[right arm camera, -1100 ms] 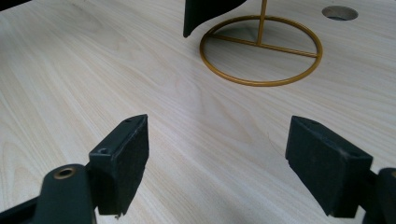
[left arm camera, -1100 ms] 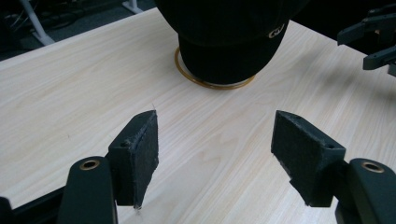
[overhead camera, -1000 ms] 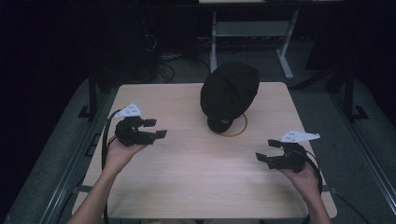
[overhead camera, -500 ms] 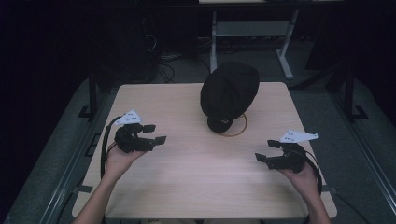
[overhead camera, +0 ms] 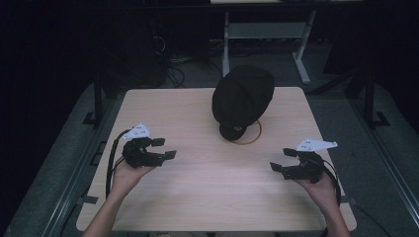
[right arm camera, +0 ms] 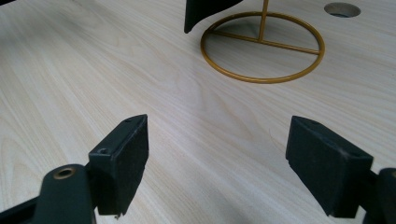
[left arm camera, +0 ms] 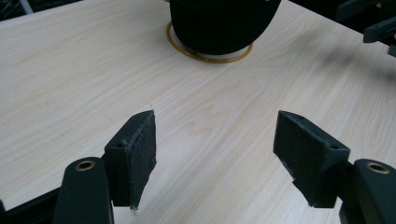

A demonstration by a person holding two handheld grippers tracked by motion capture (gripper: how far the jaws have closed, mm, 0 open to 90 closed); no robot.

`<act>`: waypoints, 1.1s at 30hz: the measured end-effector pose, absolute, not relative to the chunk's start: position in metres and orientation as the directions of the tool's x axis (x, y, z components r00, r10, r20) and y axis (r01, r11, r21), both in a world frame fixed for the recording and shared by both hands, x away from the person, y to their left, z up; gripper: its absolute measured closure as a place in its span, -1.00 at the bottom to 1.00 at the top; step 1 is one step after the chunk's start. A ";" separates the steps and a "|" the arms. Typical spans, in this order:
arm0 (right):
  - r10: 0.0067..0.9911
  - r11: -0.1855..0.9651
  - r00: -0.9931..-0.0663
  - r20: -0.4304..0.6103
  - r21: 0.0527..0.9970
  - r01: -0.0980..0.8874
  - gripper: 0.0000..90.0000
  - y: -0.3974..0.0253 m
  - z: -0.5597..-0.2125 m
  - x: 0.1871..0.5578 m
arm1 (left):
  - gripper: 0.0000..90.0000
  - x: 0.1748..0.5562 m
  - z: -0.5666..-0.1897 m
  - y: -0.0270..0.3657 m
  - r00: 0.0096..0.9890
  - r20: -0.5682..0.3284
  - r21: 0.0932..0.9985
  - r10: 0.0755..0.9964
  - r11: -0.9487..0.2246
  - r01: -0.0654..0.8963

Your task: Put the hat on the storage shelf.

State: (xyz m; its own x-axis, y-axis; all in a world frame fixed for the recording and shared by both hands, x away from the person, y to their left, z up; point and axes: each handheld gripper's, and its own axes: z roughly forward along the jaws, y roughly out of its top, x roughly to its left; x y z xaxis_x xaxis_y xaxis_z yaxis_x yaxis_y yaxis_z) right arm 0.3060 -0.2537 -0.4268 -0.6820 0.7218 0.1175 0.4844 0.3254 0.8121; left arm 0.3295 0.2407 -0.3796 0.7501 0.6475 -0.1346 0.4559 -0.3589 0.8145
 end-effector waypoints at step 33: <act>0.704 0.359 -0.701 0.110 0.797 0.486 -0.54 -0.243 -0.433 0.302 | -0.37 0.298 -0.423 0.244 0.743 -0.131 0.815 0.656 -0.356 0.458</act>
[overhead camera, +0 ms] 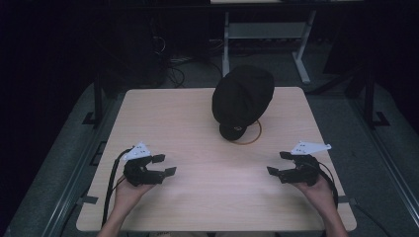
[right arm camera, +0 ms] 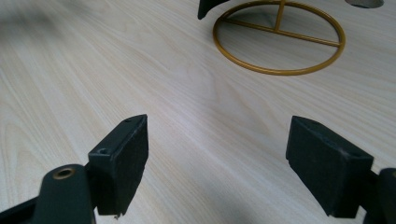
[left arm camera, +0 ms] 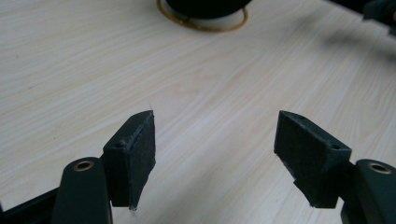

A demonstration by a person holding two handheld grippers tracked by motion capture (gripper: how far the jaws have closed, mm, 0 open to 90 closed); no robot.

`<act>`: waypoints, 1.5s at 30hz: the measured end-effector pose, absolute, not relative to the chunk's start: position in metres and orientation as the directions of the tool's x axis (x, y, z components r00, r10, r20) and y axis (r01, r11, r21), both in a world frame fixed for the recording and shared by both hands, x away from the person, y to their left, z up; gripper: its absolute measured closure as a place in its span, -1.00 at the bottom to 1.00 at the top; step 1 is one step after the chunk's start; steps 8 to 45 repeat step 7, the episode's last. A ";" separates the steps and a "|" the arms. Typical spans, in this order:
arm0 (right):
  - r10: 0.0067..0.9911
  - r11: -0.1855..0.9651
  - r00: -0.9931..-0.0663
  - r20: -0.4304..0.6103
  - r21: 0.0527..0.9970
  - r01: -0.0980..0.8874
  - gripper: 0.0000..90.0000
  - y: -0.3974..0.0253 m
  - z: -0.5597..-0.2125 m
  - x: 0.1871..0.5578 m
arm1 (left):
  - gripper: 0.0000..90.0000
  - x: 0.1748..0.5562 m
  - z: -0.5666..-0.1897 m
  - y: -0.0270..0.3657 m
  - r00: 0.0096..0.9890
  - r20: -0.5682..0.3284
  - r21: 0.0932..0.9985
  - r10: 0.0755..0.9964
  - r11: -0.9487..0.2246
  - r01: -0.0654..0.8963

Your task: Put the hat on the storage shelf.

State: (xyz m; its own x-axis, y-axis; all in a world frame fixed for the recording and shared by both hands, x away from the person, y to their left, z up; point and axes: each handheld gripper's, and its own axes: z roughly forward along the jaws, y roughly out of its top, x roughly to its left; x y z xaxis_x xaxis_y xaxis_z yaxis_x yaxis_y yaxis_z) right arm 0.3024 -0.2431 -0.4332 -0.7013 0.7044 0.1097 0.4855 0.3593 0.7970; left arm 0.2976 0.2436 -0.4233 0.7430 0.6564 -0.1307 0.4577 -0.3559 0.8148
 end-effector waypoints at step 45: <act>0.694 0.356 -0.710 0.119 0.801 0.482 -0.55 -0.239 -0.433 0.303 | -0.40 0.295 -0.427 0.239 0.752 -0.124 0.825 0.648 -0.354 0.440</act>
